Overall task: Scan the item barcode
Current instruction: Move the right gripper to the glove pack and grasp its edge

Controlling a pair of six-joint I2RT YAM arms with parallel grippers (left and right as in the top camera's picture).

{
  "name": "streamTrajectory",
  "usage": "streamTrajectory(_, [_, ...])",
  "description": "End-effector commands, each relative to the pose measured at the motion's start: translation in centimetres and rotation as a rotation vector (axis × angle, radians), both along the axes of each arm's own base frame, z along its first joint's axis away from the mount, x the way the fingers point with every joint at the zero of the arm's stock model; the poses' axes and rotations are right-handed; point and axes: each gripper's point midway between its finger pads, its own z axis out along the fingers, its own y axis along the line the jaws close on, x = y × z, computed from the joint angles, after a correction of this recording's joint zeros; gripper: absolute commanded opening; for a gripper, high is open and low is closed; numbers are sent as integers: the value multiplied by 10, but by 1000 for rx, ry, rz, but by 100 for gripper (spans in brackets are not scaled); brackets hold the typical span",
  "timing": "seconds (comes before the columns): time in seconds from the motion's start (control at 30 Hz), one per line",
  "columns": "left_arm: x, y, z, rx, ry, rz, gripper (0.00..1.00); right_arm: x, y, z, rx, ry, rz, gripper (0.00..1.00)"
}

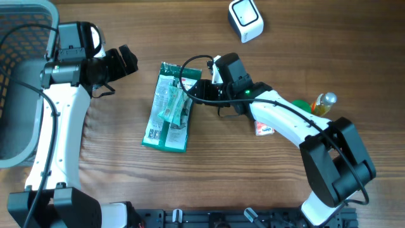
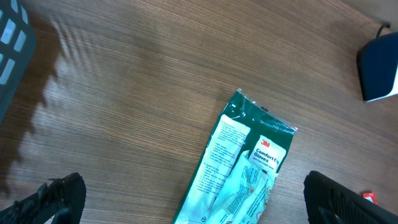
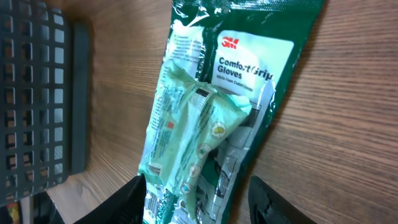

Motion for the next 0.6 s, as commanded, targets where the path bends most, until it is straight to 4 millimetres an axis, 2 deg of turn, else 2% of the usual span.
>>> streamTrajectory(0.0, [2, 0, 6, 3, -20, -20, 100, -2, 1, -9, -18, 22, -9, 53])
streamTrajectory(0.13, [2, -2, 7, -6, -21, -25, 100, -1, 0, -9, -18, 20, -9, 59])
streamTrajectory(0.2, [-10, -17, 2, -83, 31, -69, 100, -3, 2, -8, -15, 10, 19, 59])
streamTrajectory(0.27, [-10, -18, 1, -88, 33, -73, 100, -6, 3, -8, -7, 19, 30, 59])
streamTrajectory(0.3, [-15, -22, -4, -100, 56, -81, 90, -7, 4, -7, 1, 24, 37, 59])
streamTrajectory(0.33, [-22, -27, -11, -111, 88, -93, 60, -8, 5, -7, 5, 28, 41, 59])
streamTrajectory(0.37, [-26, -30, -18, -112, 110, -100, 37, -8, 5, -7, 7, 30, 41, 58])
streamTrajectory(0.4, [-33, -35, -28, -114, 140, -111, 27, -8, 5, -7, 7, 30, 41, 60])
streamTrajectory(0.47, [-45, -46, -49, -116, 192, -138, 20, -8, 5, -7, 8, 30, 41, 64])
streamTrajectory(0.57, [-57, -64, -74, -117, 233, -189, 22, -8, 7, -5, 16, 26, 45, 65])
